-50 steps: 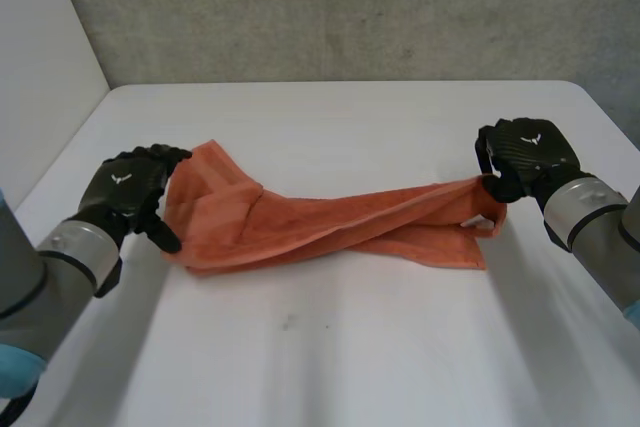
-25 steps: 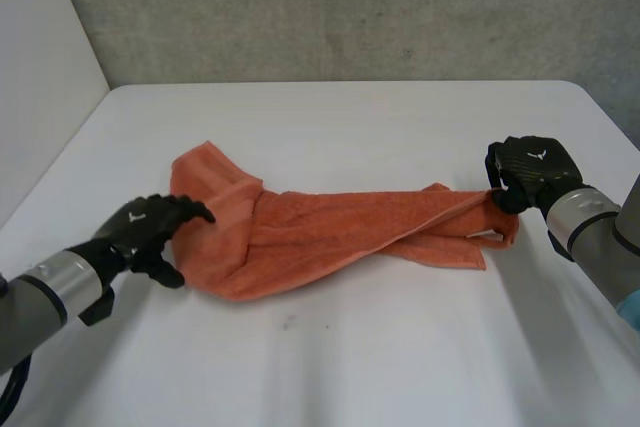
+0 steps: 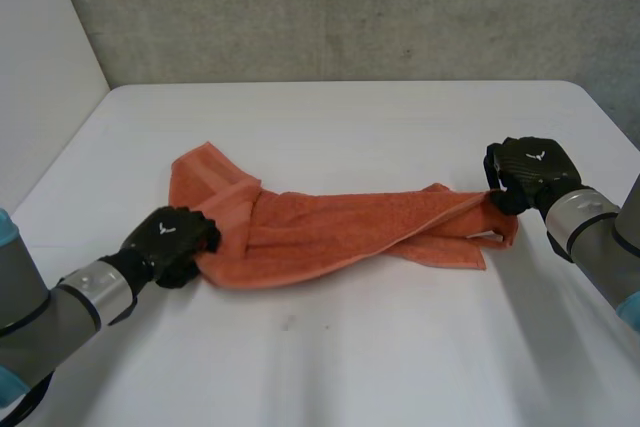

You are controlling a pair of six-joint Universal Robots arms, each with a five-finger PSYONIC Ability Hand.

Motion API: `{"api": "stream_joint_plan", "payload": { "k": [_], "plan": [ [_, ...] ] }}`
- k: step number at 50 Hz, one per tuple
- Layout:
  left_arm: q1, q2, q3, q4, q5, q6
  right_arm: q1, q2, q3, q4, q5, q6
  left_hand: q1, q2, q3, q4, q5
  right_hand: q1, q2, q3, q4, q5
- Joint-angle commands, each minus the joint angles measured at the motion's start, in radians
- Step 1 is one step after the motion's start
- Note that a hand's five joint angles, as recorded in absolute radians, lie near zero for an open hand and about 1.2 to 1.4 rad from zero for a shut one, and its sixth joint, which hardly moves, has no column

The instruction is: Fold the laundry

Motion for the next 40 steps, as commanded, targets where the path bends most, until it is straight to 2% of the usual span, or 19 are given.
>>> {"api": "stream_joint_plan", "payload": {
  "k": [1,7,8,9,10,11,12,13,19,21,22,25,28,30,31,33,36,40],
  "plan": [
    [-0.03,0.063,0.003,0.111,-0.113,-0.008,-0.004,-0.017,-0.005,0.004,0.003,0.004,0.287,0.281,0.282,0.281,0.283,0.417,0.217,0.215,0.204,0.237],
    [-0.032,0.259,-0.005,0.116,-0.212,-0.052,-0.005,-0.115,-0.019,0.06,-0.001,-0.004,0.287,0.281,0.282,0.281,0.283,0.417,0.217,0.215,0.204,0.237],
    [-0.032,0.26,-0.005,0.116,-0.213,-0.052,-0.007,-0.158,-0.031,0.114,-0.005,-0.01,0.287,0.281,0.282,0.281,0.283,0.417,0.217,0.215,0.204,0.237],
    [-0.027,0.327,-0.005,0.111,-0.251,-0.059,-0.007,-0.193,-0.051,0.185,-0.014,-0.028,0.287,0.281,0.282,0.281,0.283,0.417,0.217,0.215,0.204,0.237],
    [-0.025,0.394,-0.008,0.108,-0.294,-0.062,-0.007,-0.194,-0.051,0.185,-0.014,-0.028,0.287,0.281,0.282,0.281,0.283,0.417,0.217,0.215,0.204,0.237],
    [-0.025,0.395,-0.008,0.108,-0.294,-0.062,-0.005,-0.226,-0.074,0.257,-0.017,-0.055,0.287,0.281,0.282,0.281,0.283,0.417,0.217,0.215,0.204,0.237],
    [-0.024,0.457,-0.008,0.097,-0.329,-0.062,-0.005,-0.255,-0.097,0.329,-0.019,-0.091,0.287,0.281,0.282,0.281,0.283,0.417,0.217,0.215,0.204,0.237],
    [-0.024,0.514,-0.01,0.078,-0.354,-0.056,-0.005,-0.255,-0.097,0.33,-0.019,-0.091,0.287,0.281,0.282,0.281,0.283,0.417,0.217,0.215,0.204,0.237],
    [-0.019,0.656,0.001,-0.048,-0.369,-0.051,0.001,-0.379,-0.155,0.549,-0.03,-0.241,0.287,0.281,0.282,0.281,0.283,0.417,0.217,0.215,0.204,0.237],
    [-0.019,0.697,0.016,-0.152,-0.368,-0.04,0.004,-0.389,-0.17,0.589,-0.024,-0.28,0.287,0.281,0.282,0.281,0.283,0.417,0.217,0.215,0.204,0.237],
    [-0.019,0.697,0.016,-0.153,-0.368,-0.04,0.004,-0.392,-0.183,0.634,-0.019,-0.316,0.287,0.281,0.282,0.281,0.283,0.417,0.217,0.215,0.204,0.237],
    [-0.013,0.682,0.015,-0.289,-0.369,0.032,0.006,-0.386,-0.187,0.731,-0.022,-0.375,0.287,0.281,0.282,0.281,0.283,0.417,0.217,0.215,0.204,0.237],
    [-0.01,0.653,0.009,-0.321,-0.372,0.069,0.007,-0.352,-0.178,0.788,-0.014,-0.418,0.287,0.281,0.282,0.281,0.283,0.417,0.217,0.215,0.204,0.237],
    [-0.009,0.544,0.001,-0.363,-0.384,0.147,0.01,-0.312,-0.177,0.798,-0.007,-0.438,0.287,0.281,0.282,0.281,0.283,0.417,0.217,0.215,0.204,0.237],
    [-0.009,0.544,0.001,-0.363,-0.385,0.147,0.01,-0.26,-0.18,0.801,-0.001,-0.456,0.287,0.281,0.282,0.281,0.283,0.417,0.217,0.215,0.204,0.237],
    [-0.001,0.444,0.006,-0.372,-0.403,0.207,0.012,-0.208,-0.184,0.801,0.007,-0.473,0.287,0.281,0.282,0.281,0.283,0.417,0.217,0.215,0.204,0.237],
    [0.002,0.399,0.013,-0.367,-0.417,0.228,0.021,-0.128,-0.198,0.791,0.018,-0.479,0.287,0.281,0.282,0.281,0.283,0.417,0.217,0.215,0.204,0.237],
    [0.001,0.25,0.099,-0.334,-0.455,0.262,0.068,-0.007,-0.273,0.735,0.042,-0.471,0.287,0.281,0.282,0.281,0.283,0.417,0.217,0.215,0.204,0.237]
  ]
}}
